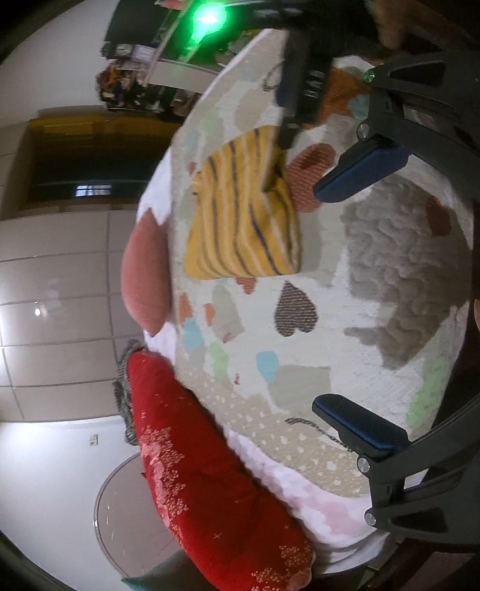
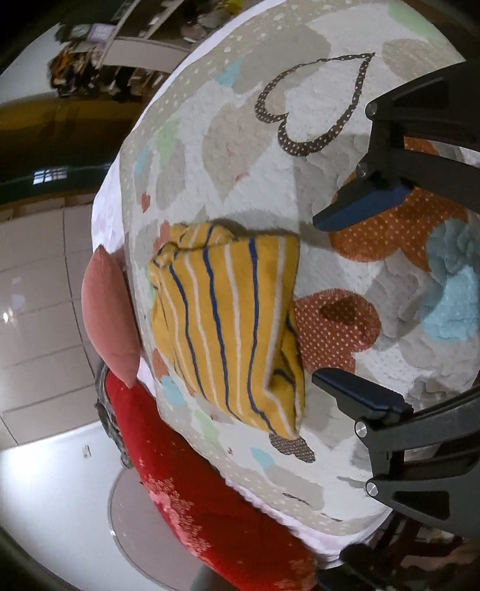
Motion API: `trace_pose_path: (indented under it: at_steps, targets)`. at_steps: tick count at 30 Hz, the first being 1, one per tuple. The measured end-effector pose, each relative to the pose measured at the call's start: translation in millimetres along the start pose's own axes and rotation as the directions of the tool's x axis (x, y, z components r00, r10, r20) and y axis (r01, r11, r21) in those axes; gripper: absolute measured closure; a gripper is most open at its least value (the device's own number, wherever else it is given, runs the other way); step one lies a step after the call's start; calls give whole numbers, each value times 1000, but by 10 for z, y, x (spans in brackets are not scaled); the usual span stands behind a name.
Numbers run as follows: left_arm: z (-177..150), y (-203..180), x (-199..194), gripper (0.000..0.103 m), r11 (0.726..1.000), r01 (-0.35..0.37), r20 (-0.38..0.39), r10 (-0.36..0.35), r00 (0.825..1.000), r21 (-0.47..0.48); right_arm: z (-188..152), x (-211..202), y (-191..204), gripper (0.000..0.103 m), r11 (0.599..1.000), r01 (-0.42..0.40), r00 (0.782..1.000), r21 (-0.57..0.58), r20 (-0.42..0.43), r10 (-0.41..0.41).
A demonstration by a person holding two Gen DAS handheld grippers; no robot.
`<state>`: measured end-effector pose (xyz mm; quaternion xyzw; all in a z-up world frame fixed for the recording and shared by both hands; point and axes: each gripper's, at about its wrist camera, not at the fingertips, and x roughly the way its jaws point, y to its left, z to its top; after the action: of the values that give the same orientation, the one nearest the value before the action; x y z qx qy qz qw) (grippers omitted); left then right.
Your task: Fold small clothes
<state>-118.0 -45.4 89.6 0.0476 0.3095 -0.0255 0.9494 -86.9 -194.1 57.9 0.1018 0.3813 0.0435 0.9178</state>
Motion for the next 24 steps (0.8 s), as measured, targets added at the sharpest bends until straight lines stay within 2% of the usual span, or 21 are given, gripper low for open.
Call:
trace_pose_path:
  at_steps: [2, 3, 4, 6, 7, 8, 11, 13, 14, 15, 16, 17, 18, 19, 20, 21, 22, 24]
  targets:
    - [-31, 11, 50, 0, 1000, 11, -19, -11, 1000, -4, 171, 32, 15, 23, 996, -87, 996, 6, 15, 87]
    - [-45, 21, 74, 0, 1000, 18, -28, -19, 999, -11, 288, 53, 22, 23, 988, -152, 988, 18, 29, 152]
    - [-65, 32, 96, 0, 999, 27, -35, -28, 999, -23, 438, 108, 19, 23, 970, -239, 970, 38, 42, 238]
    - [-90, 48, 126, 0, 998, 45, -42, -46, 998, -37, 735, 302, 14, 23, 908, -408, 913, 95, 62, 404]
    - [-105, 55, 157, 0, 998, 54, -50, -56, 997, -41, 876, 459, 15, 23, 867, -481, 877, 129, 67, 476]
    - [-116, 59, 183, 0, 997, 61, -59, -63, 996, -43, 1008, 659, 30, 22, 835, -526, 850, 164, 62, 523]
    - [-123, 84, 236, 0, 996, 75, -75, -79, 994, -46, 1257, 1278, 59, 22, 792, -555, 822, 254, 25, 569]
    - [-116, 119, 266, 0, 996, 69, -81, -73, 994, -48, 1303, 1758, -16, 23, 740, -570, 783, 358, -38, 621]
    - [-112, 144, 275, 0, 997, 65, -81, -69, 994, -50, 1303, 1912, -116, 35, 734, -543, 791, 408, -47, 611]
    - [-107, 173, 281, 0, 997, 63, -79, -67, 995, -53, 1295, 1952, -207, 61, 739, -517, 807, 432, -42, 589]
    - [-102, 202, 283, 0, 997, 58, -76, -63, 995, -59, 1316, 1945, -366, 69, 739, -486, 829, 467, -20, 558]
    - [-100, 230, 293, 0, 996, 54, -72, -59, 996, -68, 1325, 1886, -500, 71, 734, -473, 845, 486, 17, 534]
    - [-93, 258, 314, 0, 995, 55, -72, -60, 996, -79, 1327, 1777, -629, 71, 748, -441, 875, 495, 54, 480]
    - [-95, 274, 334, 0, 995, 55, -74, -62, 995, -87, 1316, 1623, -751, 69, 791, -360, 924, 495, 71, 376]
    - [-94, 289, 363, 0, 994, 57, -80, -65, 995, -96, 1304, 1464, -845, 53, 832, -271, 960, 484, 75, 269]
    - [-96, 299, 385, 0, 993, 60, -83, -68, 994, -102, 1280, 1309, -915, 25, 856, -215, 976, 470, 85, 199]
    - [-98, 306, 405, 0, 992, 60, -84, -69, 994, -107, 1230, 1134, -968, 21, 871, -189, 982, 454, 108, 156]
    - [-102, 312, 424, 0, 992, 51, -84, -61, 995, -115, 1090, 800, -930, 20, 909, -185, 981, 373, 116, 152]
